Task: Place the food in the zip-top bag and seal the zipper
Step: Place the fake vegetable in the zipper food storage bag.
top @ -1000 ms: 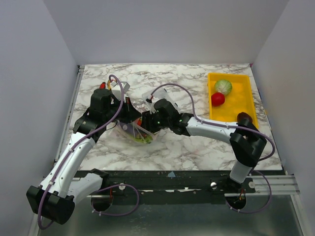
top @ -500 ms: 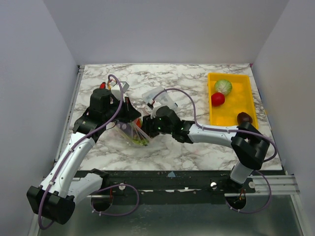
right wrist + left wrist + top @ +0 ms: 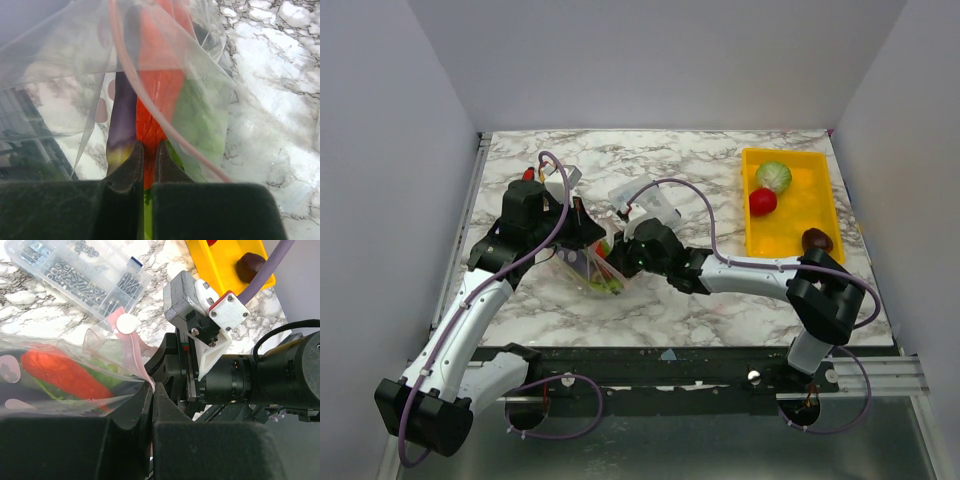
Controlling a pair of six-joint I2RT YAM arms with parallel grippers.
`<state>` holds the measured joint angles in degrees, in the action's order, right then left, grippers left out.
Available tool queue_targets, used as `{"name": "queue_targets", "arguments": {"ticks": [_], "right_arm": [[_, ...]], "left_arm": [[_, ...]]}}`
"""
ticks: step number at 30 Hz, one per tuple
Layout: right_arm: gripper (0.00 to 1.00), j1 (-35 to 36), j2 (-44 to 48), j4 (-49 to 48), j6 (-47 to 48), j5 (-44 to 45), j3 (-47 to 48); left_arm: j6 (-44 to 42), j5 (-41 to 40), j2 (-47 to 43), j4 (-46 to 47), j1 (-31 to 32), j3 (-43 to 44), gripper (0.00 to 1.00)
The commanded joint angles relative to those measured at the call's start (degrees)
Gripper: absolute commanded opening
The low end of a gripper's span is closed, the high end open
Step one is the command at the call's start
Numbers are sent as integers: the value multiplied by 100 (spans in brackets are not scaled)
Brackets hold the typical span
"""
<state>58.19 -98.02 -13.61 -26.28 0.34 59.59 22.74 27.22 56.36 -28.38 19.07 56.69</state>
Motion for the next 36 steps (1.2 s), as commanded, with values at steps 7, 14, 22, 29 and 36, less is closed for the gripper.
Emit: {"name": "queue_targets", "arguments": {"ticks": [7, 14, 22, 29, 36], "right_arm": [[0, 45, 173, 425, 540, 13, 195], [25, 43, -44, -36, 399, 319, 93], [40, 45, -479, -727, 545, 671, -6], [36, 43, -1010, -793, 618, 252, 648], [40, 34, -1062, -845, 466, 105, 837]], "left_arm": [[20, 150, -77, 337, -50, 36, 0], [11, 124, -112, 350, -52, 19, 0], [29, 169, -100, 368, -53, 22, 0], [28, 164, -96, 365, -53, 18, 0], [20, 45, -113, 321, -53, 26, 0]]}}
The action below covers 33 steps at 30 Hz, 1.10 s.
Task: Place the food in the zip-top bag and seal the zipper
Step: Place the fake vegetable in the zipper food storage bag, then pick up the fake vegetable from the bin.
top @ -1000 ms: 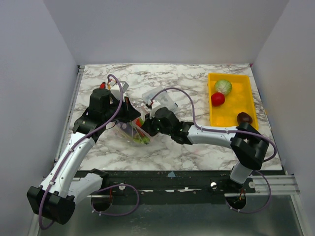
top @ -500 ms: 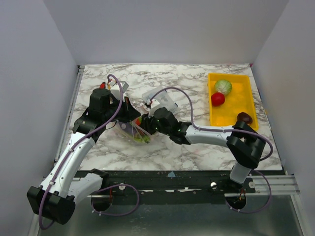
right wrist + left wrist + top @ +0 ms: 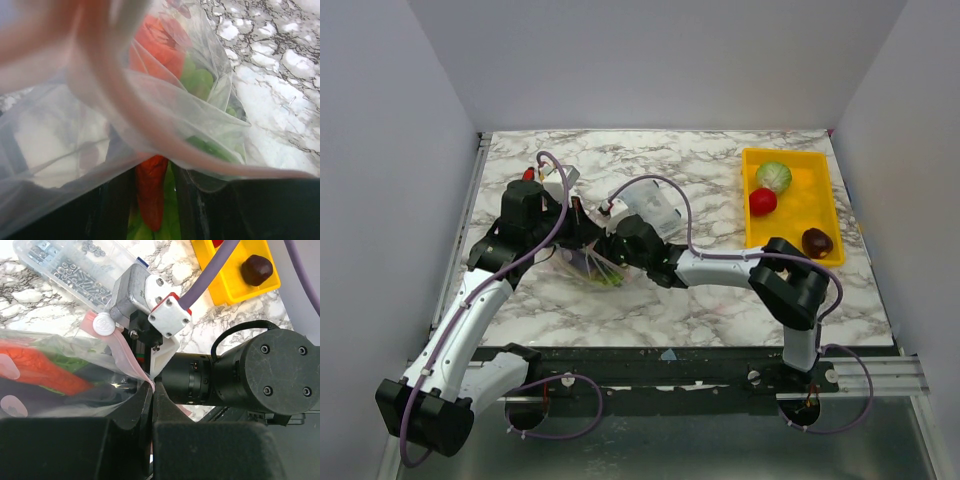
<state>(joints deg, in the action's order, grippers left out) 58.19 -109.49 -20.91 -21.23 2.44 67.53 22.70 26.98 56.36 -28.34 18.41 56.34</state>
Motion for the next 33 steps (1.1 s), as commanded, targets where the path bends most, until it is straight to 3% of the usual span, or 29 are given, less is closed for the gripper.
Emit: {"name": "queue_targets", "arguments": {"ticks": [1, 4, 15, 27, 33], "right_arm": [[42, 34, 244, -35, -82, -65, -24], [49, 34, 765, 347, -253, 122, -246], [59, 34, 2170, 1740, -525, 418, -761], [58, 34, 2525, 2752, -616, 825, 51], [57, 28, 3161, 3562, -403, 1755, 305]], "left_arm": [[24, 33, -117, 302, 13, 62, 0], [28, -13, -116, 284, 13, 78, 0], [77, -62, -107, 298, -57, 53, 0], [107, 107, 1, 320, -75, 53, 0], [104, 86, 28, 287, -88, 71, 0]]}}
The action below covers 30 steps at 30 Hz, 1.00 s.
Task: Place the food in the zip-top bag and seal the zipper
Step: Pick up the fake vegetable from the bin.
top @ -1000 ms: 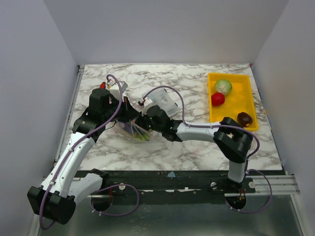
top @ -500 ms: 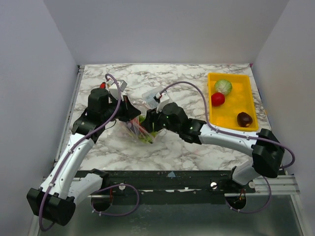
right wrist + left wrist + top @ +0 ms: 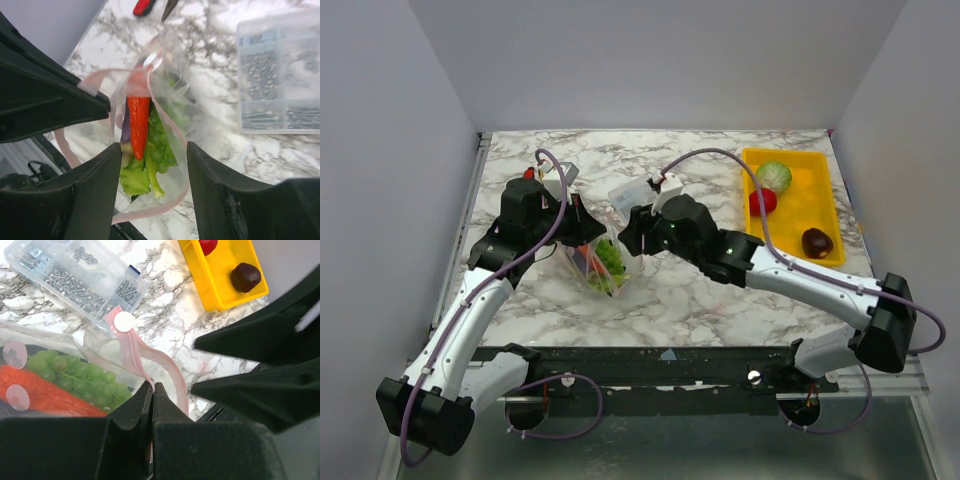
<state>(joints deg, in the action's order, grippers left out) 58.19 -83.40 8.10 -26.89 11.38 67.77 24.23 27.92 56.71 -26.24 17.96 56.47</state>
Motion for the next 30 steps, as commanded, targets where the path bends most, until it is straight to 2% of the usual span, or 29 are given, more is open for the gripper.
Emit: {"name": "queue_targets", "arguments": {"ticks": [1, 2, 5, 9, 16, 19, 26, 30], "right_arm": [[57, 25, 679, 741, 235, 1105, 269], [57, 13, 804, 845, 269, 1328, 240], [66, -203, 1146, 950, 359, 1826, 55], [77, -978, 1588, 970, 221, 1924, -388], [87, -2874, 1691, 985, -473, 944, -939], [88, -3643, 1519, 989, -785, 416, -1041], [92, -5274, 770, 581, -1484, -1016, -1248], [94, -6097, 191, -5, -1787, -1988, -1445]], "left_arm": [[-50, -31, 9, 61, -53, 57, 0], [-43, -32, 22, 48, -53, 66, 0], [-16, 86, 31, 68, -64, 71, 0], [-26, 35, 35, 63, -98, 66, 0], [-5, 106, 31, 109, -117, 47, 0], [10, 196, 76, 91, -126, 67, 0], [12, 214, 84, 89, -126, 66, 0], [21, 239, 76, 138, -126, 40, 0]]}}
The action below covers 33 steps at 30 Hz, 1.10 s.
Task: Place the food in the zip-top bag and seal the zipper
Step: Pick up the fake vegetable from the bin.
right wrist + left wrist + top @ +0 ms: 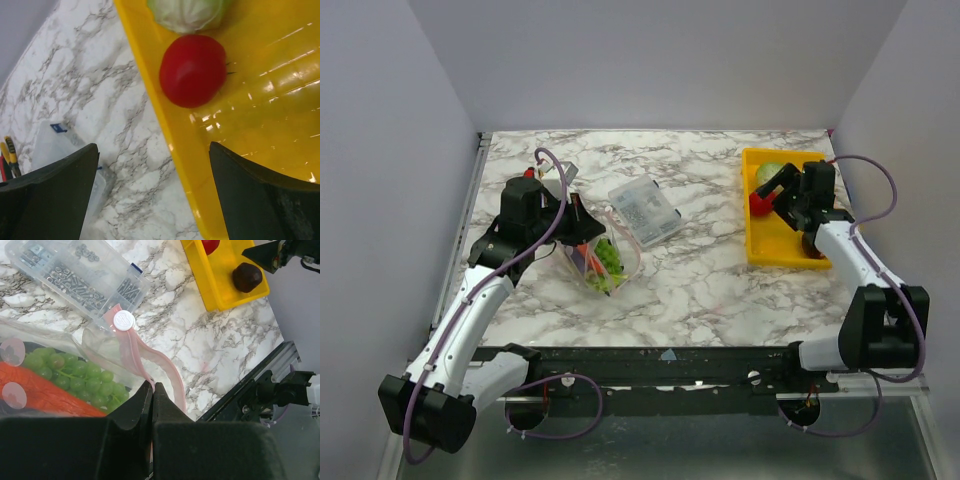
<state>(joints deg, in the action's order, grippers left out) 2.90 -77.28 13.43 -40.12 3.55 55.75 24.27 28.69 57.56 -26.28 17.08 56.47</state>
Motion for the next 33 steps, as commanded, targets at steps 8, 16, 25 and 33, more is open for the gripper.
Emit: {"name": "queue_targets", "arguments": {"ticks": [8, 16, 25, 33], "right_arm": [[94, -804, -1376, -1194, -513, -1286, -143], [95, -901, -1877, -1909, -730, -1306, -117], [90, -953, -2374, -2048, -1009, -1119, 43], [61, -1069, -2324, -2491, -1308, -1031, -323]], "left_arm": [[-10, 105, 40, 107, -47, 53, 0], [-26, 109, 108, 87, -47, 66, 0], [-37, 102, 128, 69, -47, 75, 0], [-37, 111, 124, 59, -47, 77, 0]]}}
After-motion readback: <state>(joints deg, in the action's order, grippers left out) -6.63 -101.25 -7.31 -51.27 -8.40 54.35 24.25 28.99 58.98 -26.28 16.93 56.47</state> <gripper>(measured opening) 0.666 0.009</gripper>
